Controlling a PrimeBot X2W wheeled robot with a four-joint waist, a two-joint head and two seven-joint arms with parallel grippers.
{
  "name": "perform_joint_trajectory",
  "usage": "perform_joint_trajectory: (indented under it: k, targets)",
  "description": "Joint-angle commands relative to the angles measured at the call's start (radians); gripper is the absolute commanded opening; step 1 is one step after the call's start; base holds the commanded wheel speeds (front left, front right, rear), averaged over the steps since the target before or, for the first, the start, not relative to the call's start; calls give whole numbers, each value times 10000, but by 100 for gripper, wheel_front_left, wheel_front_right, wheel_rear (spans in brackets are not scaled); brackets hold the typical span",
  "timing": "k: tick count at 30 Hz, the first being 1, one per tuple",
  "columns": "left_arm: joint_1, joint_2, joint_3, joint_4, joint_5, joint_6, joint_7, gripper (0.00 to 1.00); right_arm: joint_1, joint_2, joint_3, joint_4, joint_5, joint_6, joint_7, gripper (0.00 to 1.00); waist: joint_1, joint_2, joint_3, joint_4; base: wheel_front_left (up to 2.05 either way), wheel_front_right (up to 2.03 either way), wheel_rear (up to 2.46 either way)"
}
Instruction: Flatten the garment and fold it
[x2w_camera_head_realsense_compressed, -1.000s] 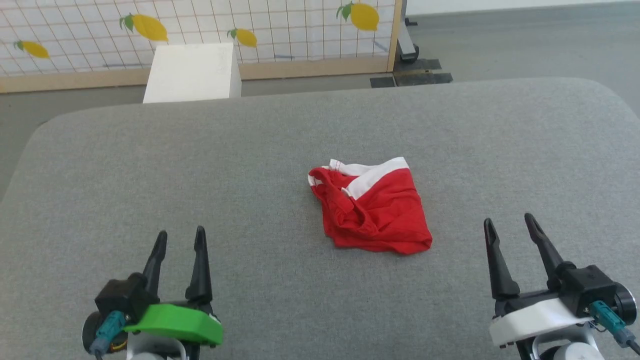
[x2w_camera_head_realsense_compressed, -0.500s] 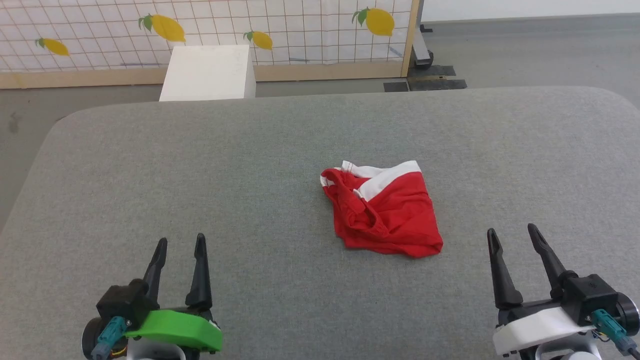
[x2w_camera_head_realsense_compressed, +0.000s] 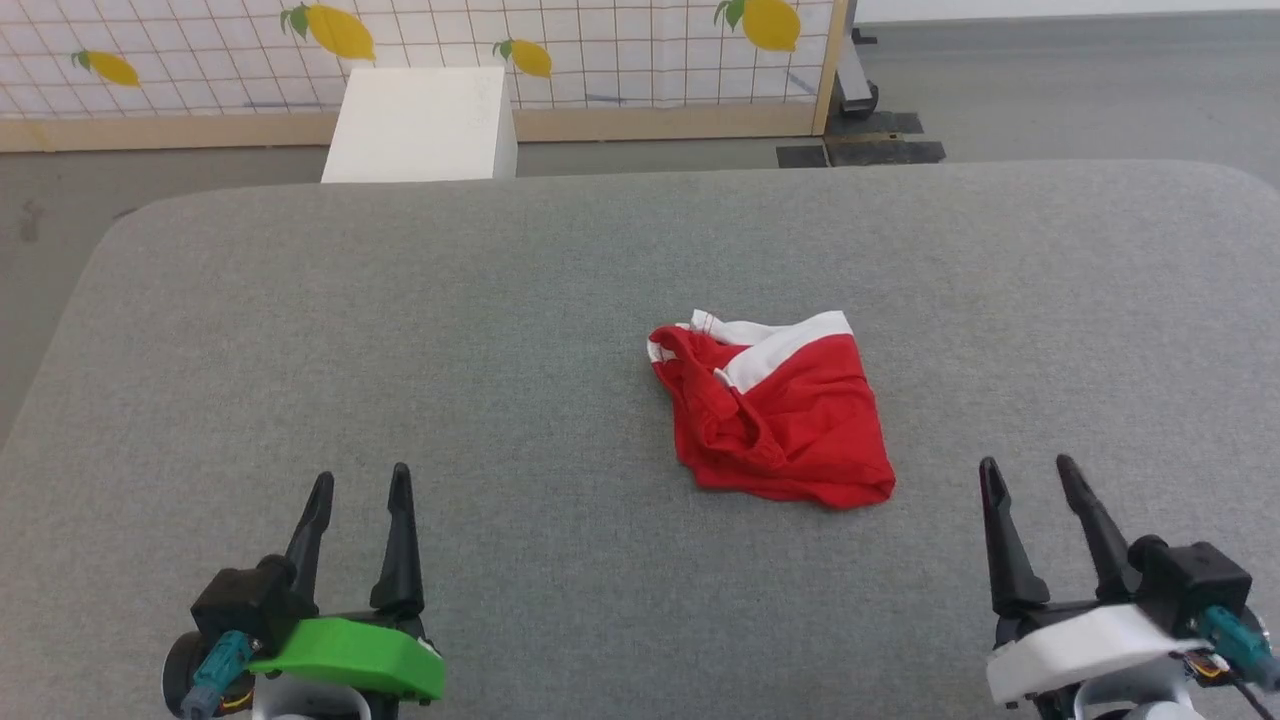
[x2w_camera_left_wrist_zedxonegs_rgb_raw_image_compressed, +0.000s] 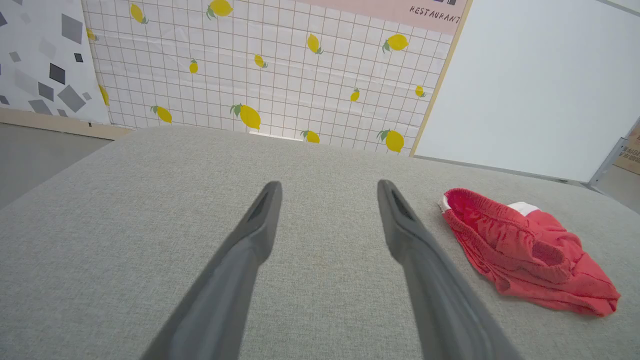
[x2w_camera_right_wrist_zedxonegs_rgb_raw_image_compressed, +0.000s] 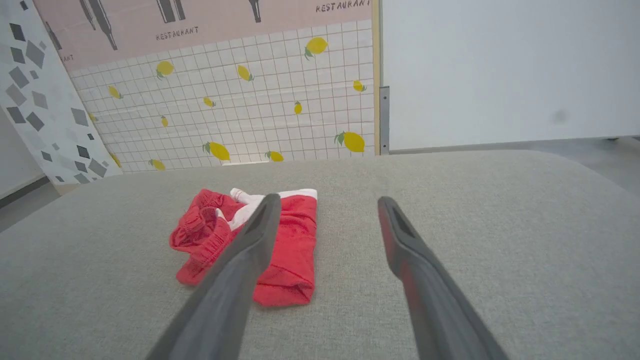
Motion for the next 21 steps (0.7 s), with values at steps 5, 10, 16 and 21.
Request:
perform_joint_trajectory:
  k: [5,10,16,21]
  targets:
    - [-214,-20,-22,-111,54,18,-45,100,-1032,12,-25,642,4668,-13,2196,100,0,0,329,126,0,0,0]
    - [-576,-20,-88,-163,140,-42,-45,100,-2606,-3,-1018,1934,7666,-13,5010,100,0,0,833,411,0,0,0]
    - [-928,-20,-239,-236,166,-88,-45,100,-4491,-127,-2600,4575,8168,-13,7961,100,0,0,1351,972,0,0,0]
    - [-1151,-20,-377,-268,130,-92,-46,100,-5736,-403,-3560,6118,7602,-13,9386,100,0,0,1726,1490,0,0,0]
